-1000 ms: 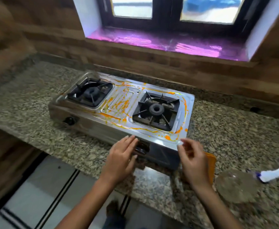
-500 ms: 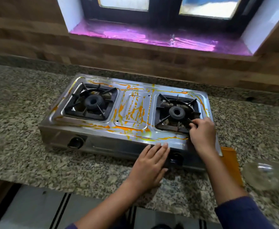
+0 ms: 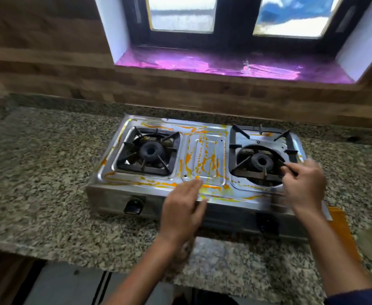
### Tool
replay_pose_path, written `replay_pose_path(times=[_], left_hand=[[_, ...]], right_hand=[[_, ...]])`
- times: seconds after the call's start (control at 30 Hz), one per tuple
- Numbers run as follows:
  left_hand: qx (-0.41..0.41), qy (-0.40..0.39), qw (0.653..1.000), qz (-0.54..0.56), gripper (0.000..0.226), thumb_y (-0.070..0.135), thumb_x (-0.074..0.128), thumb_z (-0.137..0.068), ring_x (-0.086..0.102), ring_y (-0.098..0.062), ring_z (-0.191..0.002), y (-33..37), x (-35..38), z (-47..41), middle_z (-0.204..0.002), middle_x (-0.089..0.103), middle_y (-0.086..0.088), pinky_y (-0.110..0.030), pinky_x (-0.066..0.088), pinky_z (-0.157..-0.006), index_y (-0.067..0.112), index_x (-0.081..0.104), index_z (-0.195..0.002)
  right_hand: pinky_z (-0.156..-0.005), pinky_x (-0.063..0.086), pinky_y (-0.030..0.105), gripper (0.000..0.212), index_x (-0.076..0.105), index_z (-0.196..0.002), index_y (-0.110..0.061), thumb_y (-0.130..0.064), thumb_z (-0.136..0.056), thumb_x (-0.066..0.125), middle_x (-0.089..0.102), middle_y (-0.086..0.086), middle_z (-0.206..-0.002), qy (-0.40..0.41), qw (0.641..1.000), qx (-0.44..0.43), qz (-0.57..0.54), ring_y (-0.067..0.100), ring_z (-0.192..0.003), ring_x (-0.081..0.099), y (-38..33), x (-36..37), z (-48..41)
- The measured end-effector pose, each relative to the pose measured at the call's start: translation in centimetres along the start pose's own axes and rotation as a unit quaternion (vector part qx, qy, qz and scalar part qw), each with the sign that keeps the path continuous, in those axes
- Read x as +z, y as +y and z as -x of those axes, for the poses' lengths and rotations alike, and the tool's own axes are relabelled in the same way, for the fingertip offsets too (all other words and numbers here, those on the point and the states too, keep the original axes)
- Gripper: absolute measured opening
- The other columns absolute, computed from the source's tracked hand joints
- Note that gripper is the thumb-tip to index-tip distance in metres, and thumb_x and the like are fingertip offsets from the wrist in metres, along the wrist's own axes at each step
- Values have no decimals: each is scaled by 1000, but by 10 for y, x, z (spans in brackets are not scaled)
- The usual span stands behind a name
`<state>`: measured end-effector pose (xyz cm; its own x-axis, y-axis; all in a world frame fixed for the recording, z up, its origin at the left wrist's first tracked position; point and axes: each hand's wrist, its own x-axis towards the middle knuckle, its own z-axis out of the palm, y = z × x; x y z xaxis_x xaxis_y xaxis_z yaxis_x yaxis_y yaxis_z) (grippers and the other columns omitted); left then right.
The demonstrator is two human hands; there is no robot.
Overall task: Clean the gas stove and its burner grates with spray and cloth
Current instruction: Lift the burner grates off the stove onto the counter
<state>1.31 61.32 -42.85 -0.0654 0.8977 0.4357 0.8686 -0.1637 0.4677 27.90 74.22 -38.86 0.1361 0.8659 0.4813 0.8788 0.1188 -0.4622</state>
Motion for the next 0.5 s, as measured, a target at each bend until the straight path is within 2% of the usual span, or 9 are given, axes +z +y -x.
replay_pose_path(times=[0.1,0.2,0.27,0.37,0.43,0.5], left_hand=[[-177,38,982,-44,38,39,54,-91,63,-26,-95,-38,-34,-19,-103,66,0,-37,49,-74,20,63,-123],[-295,29,952,-76,39,39,57,-92,63,-30,-101,-64,-54,-45,-112,65,-5,-39,50,-73,19,61,-126],[-328,23,938,-111,41,38,57,-93,61,-32,-104,-76,-61,-59,-116,63,-9,-39,48,-75,14,60,-127],[-358,-18,919,-165,31,40,57,-93,63,-33,-100,-89,-63,-72,-107,67,-10,-35,40,-67,14,66,-106],[-355,-57,913,-195,29,43,56,-93,65,-32,-98,-92,-61,-79,-99,70,-10,-33,37,-64,16,67,-97],[-338,-77,913,-215,30,43,53,-95,66,-32,-97,-93,-59,-83,-97,71,-9,-33,37,-64,16,67,-95]], right_hand=[[-65,34,31,17,75,-94,4,3,-77,72,58,24,-76,3,999,4,-49,39,-75,57,-17,5,4],[-63,35,30,15,75,-93,3,-1,-79,71,56,19,-73,-12,997,10,-80,36,-69,57,-28,16,8],[-63,36,31,15,76,-93,1,-3,-80,71,57,18,-72,-23,995,9,-95,35,-68,57,-33,22,7],[-64,39,32,13,76,-92,-1,-1,-80,73,54,14,-71,-45,992,2,-116,34,-69,55,-43,26,2],[-63,41,34,11,77,-90,-1,0,-80,73,51,11,-68,-58,990,-7,-129,31,-67,53,-49,28,-3],[-62,39,34,10,77,-90,-2,-1,-80,73,50,9,-68,-69,988,-11,-140,30,-66,52,-54,32,-8]])
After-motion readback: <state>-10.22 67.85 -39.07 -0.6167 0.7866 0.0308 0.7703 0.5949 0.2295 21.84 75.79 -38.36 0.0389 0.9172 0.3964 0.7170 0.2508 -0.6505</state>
